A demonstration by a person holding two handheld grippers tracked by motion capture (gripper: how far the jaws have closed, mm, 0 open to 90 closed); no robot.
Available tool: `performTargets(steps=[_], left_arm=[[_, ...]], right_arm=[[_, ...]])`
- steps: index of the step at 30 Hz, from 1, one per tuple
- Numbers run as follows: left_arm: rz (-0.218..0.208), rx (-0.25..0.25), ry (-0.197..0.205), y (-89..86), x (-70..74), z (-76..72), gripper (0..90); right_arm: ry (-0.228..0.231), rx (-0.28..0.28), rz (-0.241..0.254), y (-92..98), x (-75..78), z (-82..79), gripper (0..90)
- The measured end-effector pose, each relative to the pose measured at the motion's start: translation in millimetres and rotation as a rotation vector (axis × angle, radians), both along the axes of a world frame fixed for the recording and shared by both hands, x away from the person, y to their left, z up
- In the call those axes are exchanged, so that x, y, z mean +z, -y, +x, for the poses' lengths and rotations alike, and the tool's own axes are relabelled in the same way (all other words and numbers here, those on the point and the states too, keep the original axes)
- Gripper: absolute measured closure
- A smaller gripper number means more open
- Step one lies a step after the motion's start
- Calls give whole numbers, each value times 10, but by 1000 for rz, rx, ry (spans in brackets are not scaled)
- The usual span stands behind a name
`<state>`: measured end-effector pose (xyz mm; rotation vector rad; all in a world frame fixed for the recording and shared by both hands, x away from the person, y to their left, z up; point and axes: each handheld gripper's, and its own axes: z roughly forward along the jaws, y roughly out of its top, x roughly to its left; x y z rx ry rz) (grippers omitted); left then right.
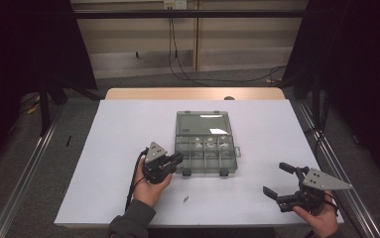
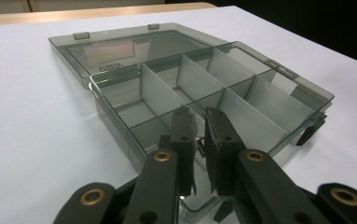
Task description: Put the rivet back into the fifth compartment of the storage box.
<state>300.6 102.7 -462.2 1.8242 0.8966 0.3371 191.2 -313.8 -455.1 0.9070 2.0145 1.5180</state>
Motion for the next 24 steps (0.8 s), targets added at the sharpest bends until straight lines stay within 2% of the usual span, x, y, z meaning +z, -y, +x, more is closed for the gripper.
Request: performTargets(steps=[2, 8, 14, 15, 18, 20, 24], left_arm=[[13, 0, -1, -8, -4, 5, 825], [-7, 4, -3, -14, -14, 12, 809], [3, 10, -9, -26, -7, 7, 790], [10, 5, -8, -33, -3, 7, 783], [-15, 2, -10, -27, 2, -3, 761], [-7, -10, -13, -34, 10, -12, 752], [-24, -36, -20, -22, 26, -46, 715]], right_arm=[[1, -1, -1, 1, -1, 1, 13], [-1, 0, -2, 1, -2, 2, 13], [0, 1, -2, 1, 0, 3, 13], [0, -1, -2, 0, 0, 2, 13], [9, -7, 0, -12, -4, 7, 14], [2, -2, 0, -11, -2, 7, 13], [1, -3, 2, -16, 0, 10, 14]])
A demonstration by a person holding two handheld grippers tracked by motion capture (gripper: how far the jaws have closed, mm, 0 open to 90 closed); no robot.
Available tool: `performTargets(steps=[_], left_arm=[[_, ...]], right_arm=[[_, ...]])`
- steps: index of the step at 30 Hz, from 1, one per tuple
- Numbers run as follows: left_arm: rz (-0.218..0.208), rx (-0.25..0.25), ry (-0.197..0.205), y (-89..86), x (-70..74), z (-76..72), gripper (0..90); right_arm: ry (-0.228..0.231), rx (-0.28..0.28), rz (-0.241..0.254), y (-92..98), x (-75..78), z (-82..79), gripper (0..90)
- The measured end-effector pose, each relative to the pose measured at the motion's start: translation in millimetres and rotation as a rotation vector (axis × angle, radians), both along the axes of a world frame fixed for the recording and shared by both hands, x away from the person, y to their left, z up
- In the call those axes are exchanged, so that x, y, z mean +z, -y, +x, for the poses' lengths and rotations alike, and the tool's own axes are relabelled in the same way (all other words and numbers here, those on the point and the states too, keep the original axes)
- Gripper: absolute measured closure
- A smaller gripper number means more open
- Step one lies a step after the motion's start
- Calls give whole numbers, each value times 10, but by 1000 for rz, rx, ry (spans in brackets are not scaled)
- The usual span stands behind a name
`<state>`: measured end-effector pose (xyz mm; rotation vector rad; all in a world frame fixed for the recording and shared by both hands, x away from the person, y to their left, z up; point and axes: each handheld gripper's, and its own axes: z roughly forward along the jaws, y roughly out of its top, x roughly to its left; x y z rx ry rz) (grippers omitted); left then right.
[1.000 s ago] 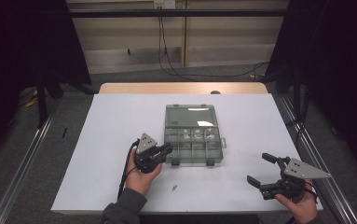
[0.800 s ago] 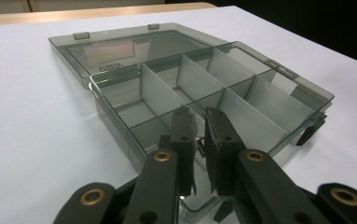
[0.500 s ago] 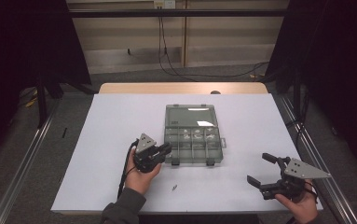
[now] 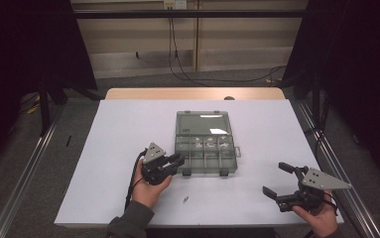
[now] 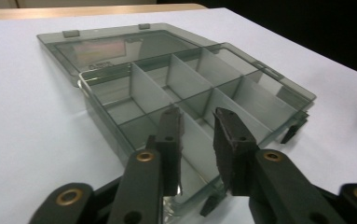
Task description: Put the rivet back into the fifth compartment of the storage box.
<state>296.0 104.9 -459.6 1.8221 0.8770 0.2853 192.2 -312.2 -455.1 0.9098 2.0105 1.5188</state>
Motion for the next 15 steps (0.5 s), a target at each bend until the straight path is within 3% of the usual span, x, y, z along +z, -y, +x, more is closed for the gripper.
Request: performTargets(steps=[11, 15], left_arm=[[-29, -61, -20, -36, 26, -109, 601], [-38, -106, -20, -48, 11, -139, 540]], right_arm=[[4, 22, -10, -11, 2, 20, 13], [6, 9, -4, -20, -2, 22, 13]])
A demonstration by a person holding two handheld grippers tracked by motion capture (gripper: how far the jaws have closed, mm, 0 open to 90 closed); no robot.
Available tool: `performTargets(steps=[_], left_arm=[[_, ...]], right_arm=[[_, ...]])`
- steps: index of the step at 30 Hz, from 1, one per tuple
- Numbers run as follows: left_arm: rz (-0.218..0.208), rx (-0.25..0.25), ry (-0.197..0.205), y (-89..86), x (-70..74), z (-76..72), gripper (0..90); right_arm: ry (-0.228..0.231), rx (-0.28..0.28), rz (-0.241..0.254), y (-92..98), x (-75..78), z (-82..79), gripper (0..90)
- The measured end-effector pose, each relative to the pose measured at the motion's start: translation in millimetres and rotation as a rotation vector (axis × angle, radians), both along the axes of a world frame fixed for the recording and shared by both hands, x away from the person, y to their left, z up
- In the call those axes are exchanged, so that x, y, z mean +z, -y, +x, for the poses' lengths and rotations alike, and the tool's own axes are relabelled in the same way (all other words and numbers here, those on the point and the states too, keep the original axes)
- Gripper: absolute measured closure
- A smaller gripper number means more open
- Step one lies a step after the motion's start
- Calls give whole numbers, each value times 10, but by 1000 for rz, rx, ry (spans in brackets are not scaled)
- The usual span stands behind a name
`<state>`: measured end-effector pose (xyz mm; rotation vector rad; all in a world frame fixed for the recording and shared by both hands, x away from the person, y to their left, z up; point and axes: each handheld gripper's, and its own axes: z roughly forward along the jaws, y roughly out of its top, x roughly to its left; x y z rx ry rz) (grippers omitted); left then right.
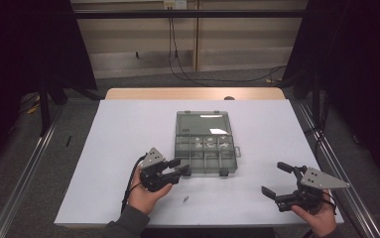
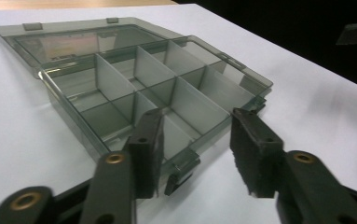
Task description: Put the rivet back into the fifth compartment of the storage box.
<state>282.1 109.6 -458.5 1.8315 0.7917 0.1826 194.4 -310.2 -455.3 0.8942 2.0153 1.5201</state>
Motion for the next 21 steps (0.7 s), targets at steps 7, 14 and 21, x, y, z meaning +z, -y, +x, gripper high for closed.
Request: performTargets(steps=[7, 14, 21], left_arm=[[-23, 20, 5, -13, 8, -23, 327], [-13, -23, 29, 5, 16, -75, 201], [-5, -71, 45, 23, 27, -128, 118]], right_arm=[[0, -1, -1, -4, 0, 1, 13], [2, -2, 1, -1, 1, 0, 13], [1, 0, -2, -4, 1, 2, 13]])
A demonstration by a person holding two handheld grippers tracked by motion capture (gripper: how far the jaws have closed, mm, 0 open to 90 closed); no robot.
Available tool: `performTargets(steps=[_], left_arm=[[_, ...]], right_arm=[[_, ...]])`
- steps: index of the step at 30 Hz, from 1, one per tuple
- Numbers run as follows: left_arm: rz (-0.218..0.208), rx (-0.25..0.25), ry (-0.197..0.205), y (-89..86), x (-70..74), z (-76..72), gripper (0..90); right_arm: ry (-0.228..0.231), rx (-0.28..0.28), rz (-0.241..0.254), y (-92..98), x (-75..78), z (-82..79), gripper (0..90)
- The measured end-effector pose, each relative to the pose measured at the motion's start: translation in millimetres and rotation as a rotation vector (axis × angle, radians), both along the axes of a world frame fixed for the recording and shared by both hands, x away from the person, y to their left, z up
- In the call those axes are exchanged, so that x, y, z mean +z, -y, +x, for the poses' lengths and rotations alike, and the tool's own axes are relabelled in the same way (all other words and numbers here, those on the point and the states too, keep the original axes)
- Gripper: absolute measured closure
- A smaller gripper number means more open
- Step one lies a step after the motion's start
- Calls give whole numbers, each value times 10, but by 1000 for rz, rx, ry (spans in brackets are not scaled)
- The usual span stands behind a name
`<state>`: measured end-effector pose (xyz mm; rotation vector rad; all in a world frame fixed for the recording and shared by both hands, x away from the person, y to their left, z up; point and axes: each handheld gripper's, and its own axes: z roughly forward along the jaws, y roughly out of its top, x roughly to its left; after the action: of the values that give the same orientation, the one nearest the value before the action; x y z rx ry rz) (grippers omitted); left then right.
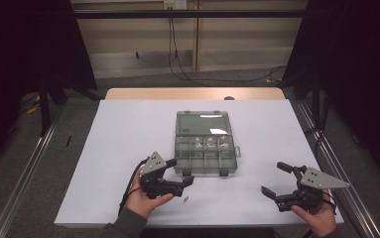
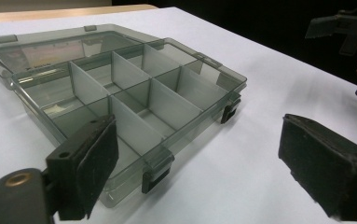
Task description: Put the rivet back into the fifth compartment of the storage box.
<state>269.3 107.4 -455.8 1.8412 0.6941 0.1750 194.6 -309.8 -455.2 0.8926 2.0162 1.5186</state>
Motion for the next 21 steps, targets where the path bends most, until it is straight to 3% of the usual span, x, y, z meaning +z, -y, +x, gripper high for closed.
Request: performTargets(steps=[21], left_arm=[[102, -73, 20, 68, -42, -114, 111]], right_arm=[[-4, 0, -3, 1, -4, 6, 13]])
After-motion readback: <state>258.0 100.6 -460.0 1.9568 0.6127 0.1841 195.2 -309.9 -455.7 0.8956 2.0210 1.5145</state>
